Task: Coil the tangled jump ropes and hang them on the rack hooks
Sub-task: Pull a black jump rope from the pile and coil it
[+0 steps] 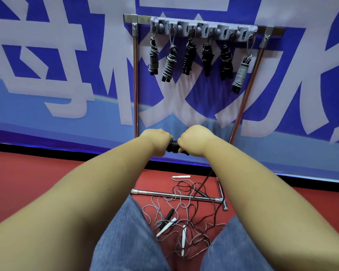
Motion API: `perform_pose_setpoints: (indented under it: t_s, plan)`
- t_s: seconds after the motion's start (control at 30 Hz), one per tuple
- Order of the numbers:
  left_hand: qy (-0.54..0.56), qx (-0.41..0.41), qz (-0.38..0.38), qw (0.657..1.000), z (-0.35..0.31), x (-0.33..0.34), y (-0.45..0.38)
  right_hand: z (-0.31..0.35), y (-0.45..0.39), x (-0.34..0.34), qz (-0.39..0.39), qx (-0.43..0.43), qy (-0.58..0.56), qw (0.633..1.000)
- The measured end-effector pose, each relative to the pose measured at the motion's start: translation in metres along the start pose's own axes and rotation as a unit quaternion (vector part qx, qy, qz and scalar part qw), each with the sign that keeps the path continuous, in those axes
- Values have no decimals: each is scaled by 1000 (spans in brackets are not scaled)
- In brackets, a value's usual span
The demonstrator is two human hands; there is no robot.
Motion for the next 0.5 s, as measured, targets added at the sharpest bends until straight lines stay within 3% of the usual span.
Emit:
perform_pose_setpoints:
  t_s: [0.13,0.27,0.5]
  plan:
    - [-85,50,-31,995,-5,0,3,18,1,1,-15,-75,8,997]
    - [-87,90,-50,991,-4,12,10,30,10,-8,-34,-127,2,991]
    - [-58,158,-164,972,1,-4,24,24,17,-21,-84,-64,-117,987]
Point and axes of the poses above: each hand's wrist, its own y-axis away from the middle knuckle, its own x-axis out of the palm, z = x × y, the point moved 10 cm from there along -y, towards the middle knuckle, and after that the axes turned 4 degrees about -x, right-handed, at the moved point
